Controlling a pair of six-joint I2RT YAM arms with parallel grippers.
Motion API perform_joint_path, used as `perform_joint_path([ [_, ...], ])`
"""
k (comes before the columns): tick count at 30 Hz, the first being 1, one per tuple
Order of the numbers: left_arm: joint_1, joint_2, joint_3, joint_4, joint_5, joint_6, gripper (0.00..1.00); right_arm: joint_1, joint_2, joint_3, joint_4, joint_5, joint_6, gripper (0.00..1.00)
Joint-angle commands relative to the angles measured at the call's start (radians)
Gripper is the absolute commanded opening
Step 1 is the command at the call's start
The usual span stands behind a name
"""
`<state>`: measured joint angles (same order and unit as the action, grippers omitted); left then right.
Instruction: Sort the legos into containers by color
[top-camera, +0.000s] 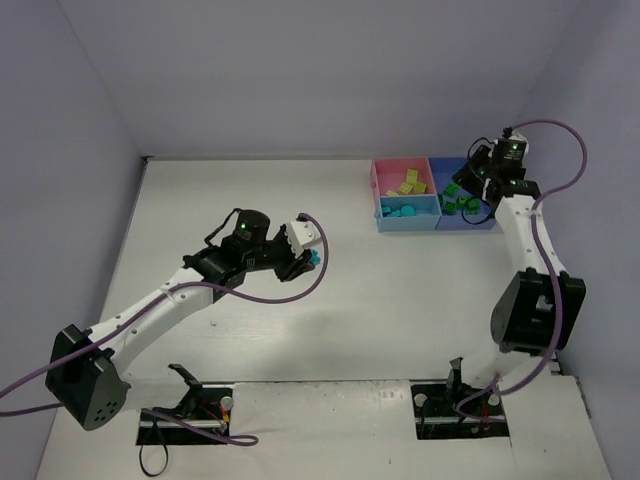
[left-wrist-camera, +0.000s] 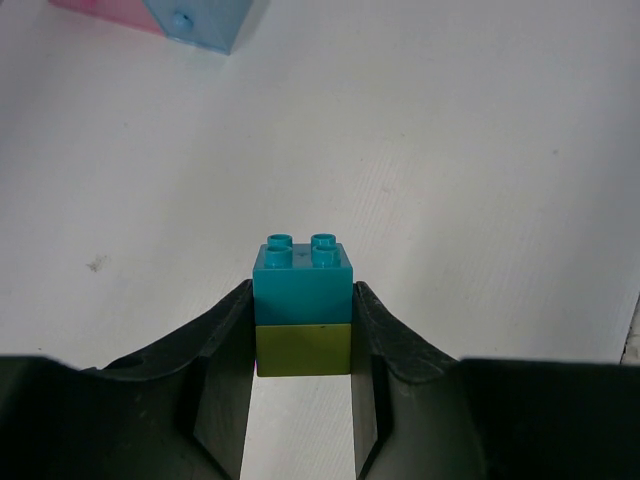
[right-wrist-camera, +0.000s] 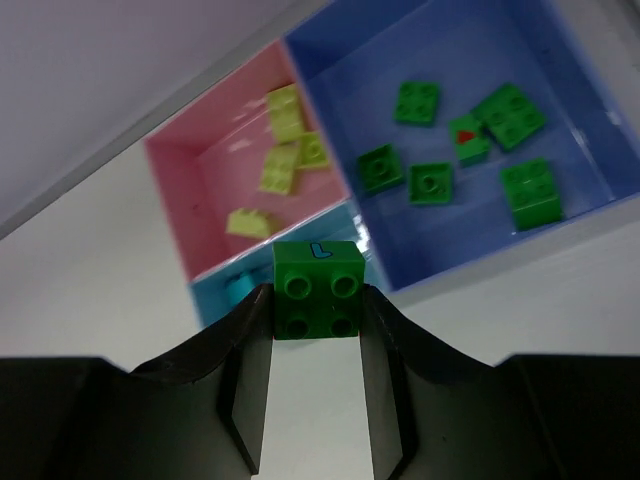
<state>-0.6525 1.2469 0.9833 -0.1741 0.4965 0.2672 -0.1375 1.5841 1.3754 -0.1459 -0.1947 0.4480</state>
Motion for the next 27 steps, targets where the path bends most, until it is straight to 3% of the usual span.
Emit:
perform_joint_path([
  [1,0.005,-0.04,-0.003,0.077,0.022,-0.029,0.0,-0.025,0.128,0.102,0.025,0.184,0.021,0.13],
  [3,0.005,-0.035,0.002,0.079,0.028,-0.033,0.0,-0.037,0.213,0.168,0.026,0.179,0.006,0.2],
  [7,0.005,-0.033,0.011,0.085,0.034,-0.034,0.0,-0.07,0.304,0.257,0.023,0.124,-0.011,0.5],
  [10,0.005,-0.035,0.017,0.084,0.033,-0.033,0.0,-0.071,0.315,0.289,0.017,0.066,-0.038,0.63],
  [14,0.005,-0.033,0.02,0.087,0.025,-0.034,0.0,-0.059,0.231,0.257,-0.004,-0.104,-0.029,0.67],
  [19,0.005,-0.026,0.031,0.108,0.014,-0.026,0.0,0.007,0.057,0.088,-0.003,-0.327,-0.009,0.67],
  [23,0.005,-0.006,0.049,0.136,0.022,-0.017,0.0,0.131,-0.042,-0.015,0.002,-0.628,-0.026,0.67],
  [27,0.005,0.023,0.078,0.142,0.034,-0.017,0.0,0.252,-0.117,-0.117,0.003,-0.733,-0.02,0.72],
])
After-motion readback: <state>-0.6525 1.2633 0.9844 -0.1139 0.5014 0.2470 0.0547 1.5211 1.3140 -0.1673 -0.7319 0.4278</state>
